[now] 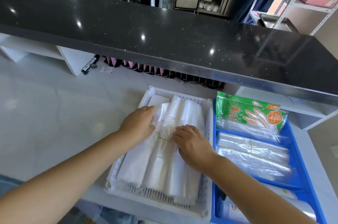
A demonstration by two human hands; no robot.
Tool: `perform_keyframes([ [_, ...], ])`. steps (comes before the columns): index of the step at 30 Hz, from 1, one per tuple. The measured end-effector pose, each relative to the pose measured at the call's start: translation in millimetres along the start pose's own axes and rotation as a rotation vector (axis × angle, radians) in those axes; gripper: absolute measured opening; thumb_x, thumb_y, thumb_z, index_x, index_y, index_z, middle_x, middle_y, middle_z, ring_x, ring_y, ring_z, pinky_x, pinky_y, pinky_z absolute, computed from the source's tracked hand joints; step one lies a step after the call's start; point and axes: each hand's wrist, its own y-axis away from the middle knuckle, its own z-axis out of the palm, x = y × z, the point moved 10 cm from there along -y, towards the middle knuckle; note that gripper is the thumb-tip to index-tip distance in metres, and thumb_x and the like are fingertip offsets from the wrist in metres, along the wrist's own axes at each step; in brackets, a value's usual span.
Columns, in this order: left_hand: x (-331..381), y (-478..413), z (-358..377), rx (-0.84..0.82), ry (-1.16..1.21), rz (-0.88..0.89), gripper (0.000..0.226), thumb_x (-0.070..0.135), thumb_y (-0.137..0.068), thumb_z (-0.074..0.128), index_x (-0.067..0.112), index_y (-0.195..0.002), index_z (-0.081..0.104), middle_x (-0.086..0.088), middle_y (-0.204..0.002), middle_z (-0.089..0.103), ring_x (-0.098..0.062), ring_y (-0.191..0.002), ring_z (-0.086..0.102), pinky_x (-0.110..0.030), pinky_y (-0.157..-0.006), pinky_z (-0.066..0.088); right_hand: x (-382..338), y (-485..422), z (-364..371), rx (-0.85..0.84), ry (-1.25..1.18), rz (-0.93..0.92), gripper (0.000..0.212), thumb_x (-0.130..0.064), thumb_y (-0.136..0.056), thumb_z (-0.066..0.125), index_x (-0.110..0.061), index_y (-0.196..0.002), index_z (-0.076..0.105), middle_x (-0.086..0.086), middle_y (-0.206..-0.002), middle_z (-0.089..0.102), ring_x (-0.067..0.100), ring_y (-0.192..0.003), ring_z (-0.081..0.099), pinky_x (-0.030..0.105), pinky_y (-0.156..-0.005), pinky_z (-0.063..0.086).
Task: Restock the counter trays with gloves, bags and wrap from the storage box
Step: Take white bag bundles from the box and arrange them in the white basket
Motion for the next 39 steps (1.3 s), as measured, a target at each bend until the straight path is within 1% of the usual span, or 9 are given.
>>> perform_keyframes([
  [2, 1.2, 21.2, 4.8, 0.030, -0.025, 0.080, 0.051, 0.022, -0.075, 0.063, 0.015, -0.122, 0.044, -0.004, -0.126, 0.051, -0.025, -0.116, 0.048, -0.036, -0.090, 0.045, -3.5, -6.1, -3.1, 0.020, -0.027, 0.044, 0.015, -0.009, -0.071, 0.062, -0.016, -0.080, 0.071, -0.001, -0.076, 0.068, 0.025, -0.081, 0.062, 0.034, -0.080, 0.052],
  [5, 0.1, 36.4, 19.9, -0.002, -0.237, 0.152, 0.066, 0.035, -0.082, 0.058, 0.018, -0.140, 0.031, -0.005, -0.153, 0.025, -0.020, -0.140, 0.022, -0.034, -0.113, 0.018, -7.2, -16.0, -6.3, 0.026, -0.040, 0.128, 0.014, -0.019, -0.073, 0.066, -0.015, -0.060, 0.065, -0.001, -0.055, 0.060, 0.023, -0.061, 0.056, 0.029, -0.068, 0.050],
  [8, -11.1, 43.4, 32.5, -0.066, -0.297, 0.086, 0.058, 0.041, -0.089, 0.046, 0.020, -0.140, 0.030, 0.000, -0.155, 0.020, -0.016, -0.145, 0.002, -0.037, -0.116, 0.001, -12.1, -20.7, -7.0, 0.004, -0.027, 0.152, 0.019, -0.015, -0.060, 0.076, -0.014, -0.052, 0.059, -0.001, -0.047, 0.058, 0.023, -0.052, 0.054, 0.026, -0.064, 0.049],
  [16, -4.0, 64.3, 32.8, -0.129, -0.374, 0.025, 0.058, 0.043, -0.087, 0.049, 0.018, -0.138, 0.035, 0.004, -0.148, 0.035, -0.015, -0.144, 0.004, -0.040, -0.116, -0.005, -14.0, -14.3, -1.4, -0.010, -0.066, 0.143, 0.020, -0.005, -0.062, 0.072, -0.013, -0.048, 0.060, 0.001, -0.043, 0.058, 0.023, -0.051, 0.053, 0.030, -0.066, 0.050],
  [21, 2.5, 71.0, 25.1, -0.125, -0.380, -0.003, 0.056, 0.040, -0.087, 0.052, 0.018, -0.136, 0.037, 0.004, -0.147, 0.037, -0.014, -0.144, 0.005, -0.041, -0.116, -0.004, 1.2, -5.5, -1.2, 0.000, -0.205, 0.137, 0.014, -0.007, -0.083, 0.056, -0.010, -0.081, 0.069, 0.007, -0.076, 0.069, 0.029, -0.083, 0.056, 0.037, -0.078, 0.043],
  [25, 26.1, 81.0, 30.9, -0.014, -0.222, 0.030, 0.059, 0.042, -0.083, 0.055, 0.028, -0.137, 0.037, 0.007, -0.148, 0.037, -0.014, -0.143, 0.012, -0.033, -0.115, 0.001, 3.3, 11.7, -3.2, -0.033, -0.175, -0.026, 0.032, 0.007, -0.067, 0.059, -0.015, -0.086, 0.071, 0.003, -0.090, 0.071, 0.029, -0.102, 0.060, 0.040, -0.089, 0.043],
  [32, 33.2, 95.0, 59.5, -0.120, -0.104, -0.051, 0.065, 0.047, -0.081, 0.058, 0.039, -0.139, 0.031, 0.011, -0.152, 0.027, -0.013, -0.141, 0.014, -0.035, -0.115, 0.007, 5.7, 5.4, 6.0, -0.075, 0.094, -0.137, 0.020, -0.015, -0.066, 0.075, -0.019, -0.086, 0.072, 0.004, -0.083, 0.067, 0.031, -0.092, 0.061, 0.049, -0.097, 0.043],
  [35, 35.4, 101.4, 57.0, -0.099, -0.046, -0.075, 0.056, 0.036, -0.085, 0.056, 0.037, -0.138, 0.036, 0.008, -0.152, 0.030, -0.012, -0.140, 0.020, -0.031, -0.114, 0.011, 11.1, 3.2, 17.7, -0.158, 0.046, -0.096, 0.028, -0.014, -0.083, 0.057, -0.016, -0.109, 0.063, 0.007, -0.112, 0.060, 0.029, -0.116, 0.045, 0.044, -0.108, 0.025],
  [39, 40.0, 120.1, 37.9, 0.065, 0.089, -0.099, 0.040, 0.022, -0.089, 0.051, 0.031, -0.128, 0.052, 0.007, -0.139, 0.049, -0.012, -0.128, 0.039, -0.024, -0.106, 0.023, 8.1, 12.6, 9.1, -0.104, -0.034, -0.055, 0.045, -0.006, -0.081, 0.056, -0.011, -0.126, 0.052, 0.013, -0.135, 0.048, 0.031, -0.128, 0.038, 0.042, -0.107, 0.027],
])
